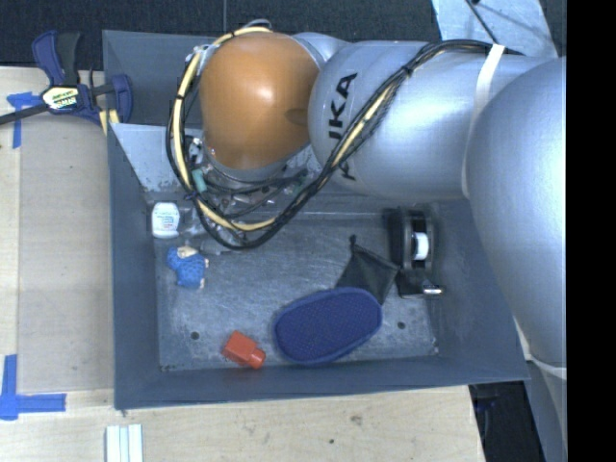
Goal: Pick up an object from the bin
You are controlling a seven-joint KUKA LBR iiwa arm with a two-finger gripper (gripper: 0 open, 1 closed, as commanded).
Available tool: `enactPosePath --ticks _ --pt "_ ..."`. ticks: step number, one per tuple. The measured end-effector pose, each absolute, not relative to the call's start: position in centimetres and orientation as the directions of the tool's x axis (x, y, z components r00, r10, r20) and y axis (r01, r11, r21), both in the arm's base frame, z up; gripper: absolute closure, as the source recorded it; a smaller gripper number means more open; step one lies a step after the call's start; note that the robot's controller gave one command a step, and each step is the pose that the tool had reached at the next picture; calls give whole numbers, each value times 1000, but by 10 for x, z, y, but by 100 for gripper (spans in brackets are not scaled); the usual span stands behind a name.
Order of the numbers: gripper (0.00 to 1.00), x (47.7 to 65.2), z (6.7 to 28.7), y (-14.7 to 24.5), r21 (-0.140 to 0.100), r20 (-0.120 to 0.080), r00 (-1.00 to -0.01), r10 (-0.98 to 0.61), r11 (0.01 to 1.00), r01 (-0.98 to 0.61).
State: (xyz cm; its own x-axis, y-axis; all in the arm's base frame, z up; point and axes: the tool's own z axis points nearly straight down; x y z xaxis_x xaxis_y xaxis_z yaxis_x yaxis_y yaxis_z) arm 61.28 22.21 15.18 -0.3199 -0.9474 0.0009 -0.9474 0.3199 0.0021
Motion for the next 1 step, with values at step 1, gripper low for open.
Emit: enactPosePath --ticks 1 --pt "0 613 154 223 0 -1 -322 -947 322 -947"
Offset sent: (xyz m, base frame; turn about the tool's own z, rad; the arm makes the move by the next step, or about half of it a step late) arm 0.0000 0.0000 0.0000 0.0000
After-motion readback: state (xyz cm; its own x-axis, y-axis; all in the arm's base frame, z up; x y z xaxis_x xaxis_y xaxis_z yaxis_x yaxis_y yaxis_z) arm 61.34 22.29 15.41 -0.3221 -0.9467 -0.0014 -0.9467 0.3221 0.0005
